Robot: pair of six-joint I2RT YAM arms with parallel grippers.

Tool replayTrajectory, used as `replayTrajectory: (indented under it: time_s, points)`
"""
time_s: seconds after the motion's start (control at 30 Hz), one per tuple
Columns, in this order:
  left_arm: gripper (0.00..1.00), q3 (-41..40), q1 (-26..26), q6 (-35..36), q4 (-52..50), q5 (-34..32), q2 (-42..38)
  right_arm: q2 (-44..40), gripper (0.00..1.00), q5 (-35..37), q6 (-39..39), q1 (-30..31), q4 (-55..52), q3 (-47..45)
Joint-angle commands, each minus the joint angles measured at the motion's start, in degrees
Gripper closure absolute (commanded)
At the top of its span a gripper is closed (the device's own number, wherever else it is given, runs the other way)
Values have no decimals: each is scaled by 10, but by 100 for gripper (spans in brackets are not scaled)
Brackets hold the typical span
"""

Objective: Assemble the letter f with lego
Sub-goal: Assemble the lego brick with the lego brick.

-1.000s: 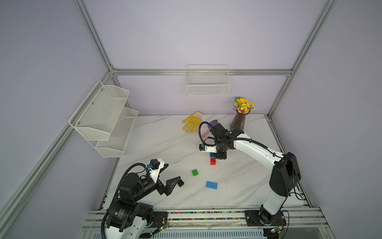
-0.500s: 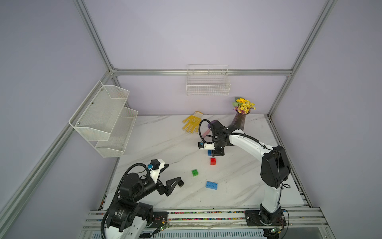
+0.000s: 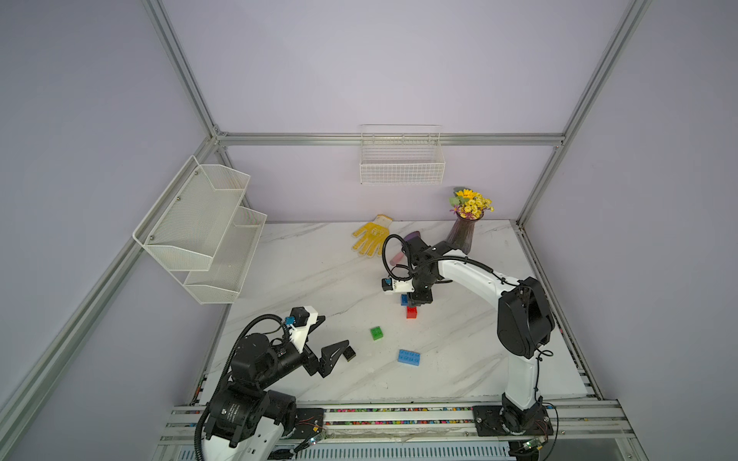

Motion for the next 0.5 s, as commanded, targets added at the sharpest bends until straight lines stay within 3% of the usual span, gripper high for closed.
replayTrajectory:
  time_s: [0.0,0.47]
  points:
    - [0,0,-4,1,8,-5,8,14,100,-10,-2,7,-24,0]
    - [0,-1,-6,-1,7,-14,13,34,100,12,-1,11,-21,3]
